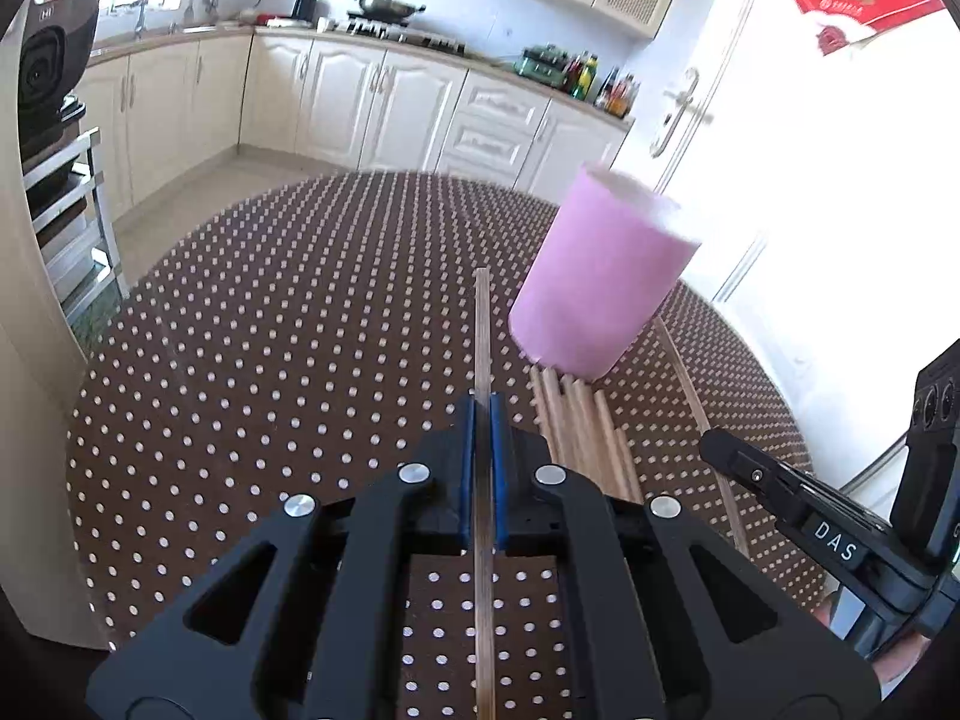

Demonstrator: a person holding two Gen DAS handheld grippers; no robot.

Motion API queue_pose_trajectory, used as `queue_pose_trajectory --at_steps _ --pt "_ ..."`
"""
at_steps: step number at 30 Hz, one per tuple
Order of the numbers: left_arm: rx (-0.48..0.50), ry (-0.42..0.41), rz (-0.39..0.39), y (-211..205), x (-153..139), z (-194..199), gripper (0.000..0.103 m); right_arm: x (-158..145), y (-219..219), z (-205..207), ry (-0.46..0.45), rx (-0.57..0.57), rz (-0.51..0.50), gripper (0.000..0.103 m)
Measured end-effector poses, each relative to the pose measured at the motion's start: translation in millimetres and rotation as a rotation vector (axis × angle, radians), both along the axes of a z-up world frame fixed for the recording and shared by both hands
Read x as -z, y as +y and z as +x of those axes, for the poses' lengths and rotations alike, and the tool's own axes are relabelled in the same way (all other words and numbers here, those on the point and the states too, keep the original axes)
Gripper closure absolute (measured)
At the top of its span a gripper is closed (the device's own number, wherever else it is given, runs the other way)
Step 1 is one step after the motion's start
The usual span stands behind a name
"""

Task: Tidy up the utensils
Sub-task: 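Lift both held chopsticks upright and carry them over the pink cup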

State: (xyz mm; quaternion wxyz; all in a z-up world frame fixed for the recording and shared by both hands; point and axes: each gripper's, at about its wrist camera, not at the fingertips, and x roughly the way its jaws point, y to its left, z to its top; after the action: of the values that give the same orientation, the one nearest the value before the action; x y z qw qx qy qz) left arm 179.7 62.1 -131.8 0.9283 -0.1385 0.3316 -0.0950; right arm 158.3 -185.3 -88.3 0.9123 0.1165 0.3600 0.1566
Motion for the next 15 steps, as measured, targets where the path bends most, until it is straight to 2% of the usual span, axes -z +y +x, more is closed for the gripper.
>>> queue_pose_trajectory --at_steps 4,15 --pt "0.012 -0.078 -0.022 0 -17 -16 0.098 -12 -1 -11 -0.058 -0.004 0.009 0.098" --pt "0.015 -0.175 -0.024 -7 -50 -26 0.098 -48 -13 -37 -0.236 -0.001 0.078 0.098"
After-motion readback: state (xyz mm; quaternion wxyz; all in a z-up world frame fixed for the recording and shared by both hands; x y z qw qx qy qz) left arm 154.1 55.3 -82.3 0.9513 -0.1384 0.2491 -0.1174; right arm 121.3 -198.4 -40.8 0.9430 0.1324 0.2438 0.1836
